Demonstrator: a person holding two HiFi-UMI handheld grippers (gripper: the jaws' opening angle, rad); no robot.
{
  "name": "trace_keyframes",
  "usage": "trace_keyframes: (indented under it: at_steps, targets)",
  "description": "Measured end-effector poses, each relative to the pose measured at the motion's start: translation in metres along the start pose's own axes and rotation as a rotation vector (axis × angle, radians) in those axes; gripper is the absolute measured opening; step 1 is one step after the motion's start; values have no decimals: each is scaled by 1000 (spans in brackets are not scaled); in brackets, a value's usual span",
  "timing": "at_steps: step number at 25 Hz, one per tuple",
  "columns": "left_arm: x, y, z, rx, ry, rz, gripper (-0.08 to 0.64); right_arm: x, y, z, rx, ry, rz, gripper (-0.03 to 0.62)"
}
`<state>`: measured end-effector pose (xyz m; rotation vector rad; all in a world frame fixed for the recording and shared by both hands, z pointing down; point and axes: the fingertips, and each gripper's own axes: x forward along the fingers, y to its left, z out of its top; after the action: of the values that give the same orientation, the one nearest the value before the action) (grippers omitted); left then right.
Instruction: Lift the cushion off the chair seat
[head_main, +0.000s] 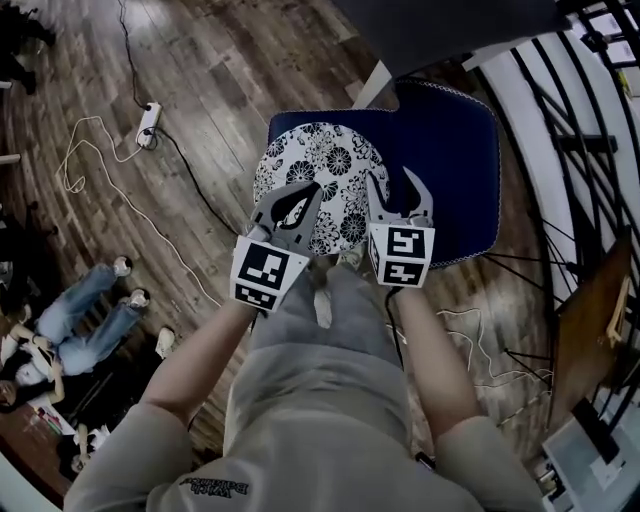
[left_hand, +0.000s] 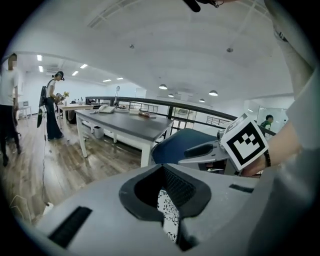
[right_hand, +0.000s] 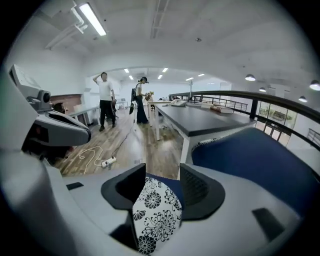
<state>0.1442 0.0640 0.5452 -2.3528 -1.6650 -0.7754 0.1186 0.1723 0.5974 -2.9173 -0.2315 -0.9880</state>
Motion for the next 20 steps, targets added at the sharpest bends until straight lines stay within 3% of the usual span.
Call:
trace_keyframes:
  at_steps: [7, 11, 16, 20]
  targets:
    - [55, 11, -100, -43, 122, -15, 5, 72, 6, -104, 50, 159, -19, 207]
    - [98, 25, -169, -36, 213, -28, 5, 107, 6, -168, 136, 254, -32, 207]
    - [130, 30, -240, -57, 301, -60, 5, 133, -8, -237, 162, 344, -106, 207]
    - [144, 38, -283, -96, 341, -35, 5, 151, -19, -278, 146, 411, -133, 236]
